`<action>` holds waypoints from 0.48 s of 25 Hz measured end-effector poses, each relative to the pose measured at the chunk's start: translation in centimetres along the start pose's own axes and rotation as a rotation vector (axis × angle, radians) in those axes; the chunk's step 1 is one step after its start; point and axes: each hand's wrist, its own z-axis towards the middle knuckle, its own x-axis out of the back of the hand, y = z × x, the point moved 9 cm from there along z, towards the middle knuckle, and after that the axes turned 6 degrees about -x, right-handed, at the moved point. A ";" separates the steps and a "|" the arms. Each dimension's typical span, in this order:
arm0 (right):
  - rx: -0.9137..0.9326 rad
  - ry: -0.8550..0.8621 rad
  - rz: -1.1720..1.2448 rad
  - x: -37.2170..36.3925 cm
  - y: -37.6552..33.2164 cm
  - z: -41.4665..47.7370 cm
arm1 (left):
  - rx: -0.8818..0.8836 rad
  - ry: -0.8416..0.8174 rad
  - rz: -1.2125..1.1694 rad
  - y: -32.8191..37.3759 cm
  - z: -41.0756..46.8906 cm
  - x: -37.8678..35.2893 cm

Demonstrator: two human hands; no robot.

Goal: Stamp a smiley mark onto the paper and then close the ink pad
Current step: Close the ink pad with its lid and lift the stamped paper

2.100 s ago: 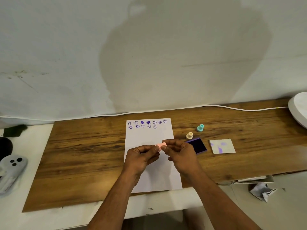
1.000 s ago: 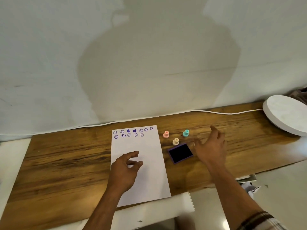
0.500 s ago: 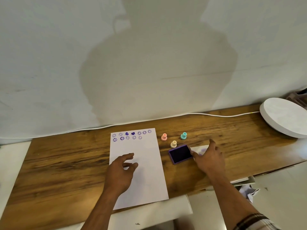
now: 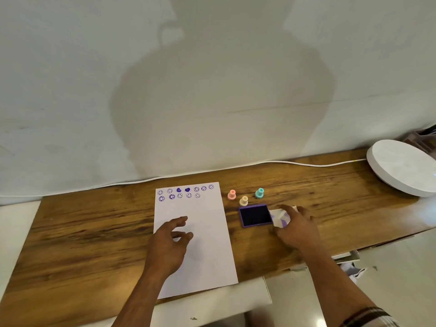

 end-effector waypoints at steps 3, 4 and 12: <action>-0.030 0.061 0.014 0.8 0.3 -0.6 | -0.001 -0.002 -0.006 -0.1 0.0 0.1; -0.041 0.089 0.027 1.3 0.5 -0.7 | 0.000 -0.001 -0.007 -0.1 0.0 0.1; 0.052 0.174 0.193 -0.3 -6.5 -4.9 | 0.007 0.032 -0.030 -0.2 0.0 0.4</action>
